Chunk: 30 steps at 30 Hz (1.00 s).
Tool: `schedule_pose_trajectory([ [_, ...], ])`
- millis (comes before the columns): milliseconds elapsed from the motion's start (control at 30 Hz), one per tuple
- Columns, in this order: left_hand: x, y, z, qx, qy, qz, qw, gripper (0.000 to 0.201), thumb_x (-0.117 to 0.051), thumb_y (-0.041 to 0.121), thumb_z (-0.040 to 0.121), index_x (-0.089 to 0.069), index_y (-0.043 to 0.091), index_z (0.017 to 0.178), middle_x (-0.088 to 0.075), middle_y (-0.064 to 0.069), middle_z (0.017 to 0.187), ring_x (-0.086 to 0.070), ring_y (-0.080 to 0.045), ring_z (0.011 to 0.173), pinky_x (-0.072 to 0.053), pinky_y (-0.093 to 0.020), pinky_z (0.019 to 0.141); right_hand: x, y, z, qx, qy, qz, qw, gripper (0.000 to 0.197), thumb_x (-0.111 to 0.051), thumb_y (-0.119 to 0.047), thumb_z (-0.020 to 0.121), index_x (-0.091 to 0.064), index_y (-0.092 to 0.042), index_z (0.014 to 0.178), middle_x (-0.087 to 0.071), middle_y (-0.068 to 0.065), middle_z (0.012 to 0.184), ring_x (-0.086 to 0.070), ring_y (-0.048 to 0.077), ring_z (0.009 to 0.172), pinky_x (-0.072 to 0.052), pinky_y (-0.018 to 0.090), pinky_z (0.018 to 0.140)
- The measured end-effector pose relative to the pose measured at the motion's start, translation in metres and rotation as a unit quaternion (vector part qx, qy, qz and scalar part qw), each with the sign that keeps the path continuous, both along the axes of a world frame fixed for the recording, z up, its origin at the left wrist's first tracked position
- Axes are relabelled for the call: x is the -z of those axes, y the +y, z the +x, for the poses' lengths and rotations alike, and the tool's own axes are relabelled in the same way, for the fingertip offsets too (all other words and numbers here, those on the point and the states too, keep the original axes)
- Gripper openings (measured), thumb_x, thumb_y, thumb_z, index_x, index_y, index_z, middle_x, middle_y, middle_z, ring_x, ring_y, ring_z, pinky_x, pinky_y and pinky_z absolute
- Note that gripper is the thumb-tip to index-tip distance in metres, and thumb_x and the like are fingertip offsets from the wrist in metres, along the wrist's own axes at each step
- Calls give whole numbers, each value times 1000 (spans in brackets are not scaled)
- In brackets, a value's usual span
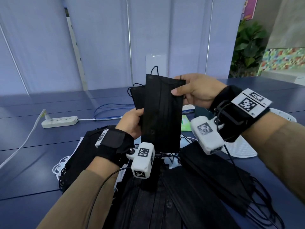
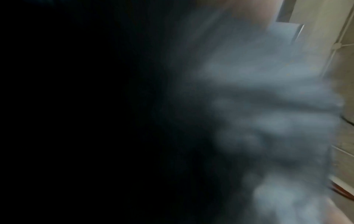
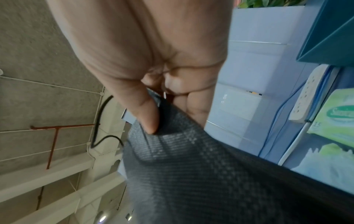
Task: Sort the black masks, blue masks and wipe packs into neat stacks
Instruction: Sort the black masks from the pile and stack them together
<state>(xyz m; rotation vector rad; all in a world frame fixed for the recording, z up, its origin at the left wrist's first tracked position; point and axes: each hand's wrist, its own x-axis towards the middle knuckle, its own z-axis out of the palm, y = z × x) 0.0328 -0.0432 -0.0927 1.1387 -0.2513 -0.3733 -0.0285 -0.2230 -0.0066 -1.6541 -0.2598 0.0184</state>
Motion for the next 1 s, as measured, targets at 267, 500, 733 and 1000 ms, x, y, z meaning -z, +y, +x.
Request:
schedule_pose_trajectory([
  [267,-3,-7,-7,61,37,-41,997,34,-45,29,97,-66,3,101,-71,-12,90,-70,-22,79,-58,-35,73,6,22,34,129,0,-182,975,18,-55,12,83,-56,-6,79,-55,12,79,-56,26,77,-50,36,68],
  [500,-4,-2,-3,121,47,-55,990,70,-29,62,89,-57,8,124,-67,-14,115,-66,-24,103,-53,-39,90,13,27,43,197,-48,-326,923,23,-64,4,80,-51,-14,75,-46,0,66,-46,15,60,-41,14,44],
  [733,1,-1,-6,49,16,73,996,17,-45,2,94,-62,2,93,-72,-9,70,-69,-18,61,-59,-31,58,33,6,8,241,3,-340,909,58,-72,-23,81,-37,-14,128,-45,2,94,-50,18,69,-49,27,51],
  [1000,-10,24,8,2,73,11,997,26,-43,18,99,-58,5,116,-69,-11,101,-70,-23,81,-55,-39,60,85,20,-48,-19,210,-728,652,47,-58,-48,87,-53,-6,108,-50,2,72,-45,13,56,-37,20,38],
])
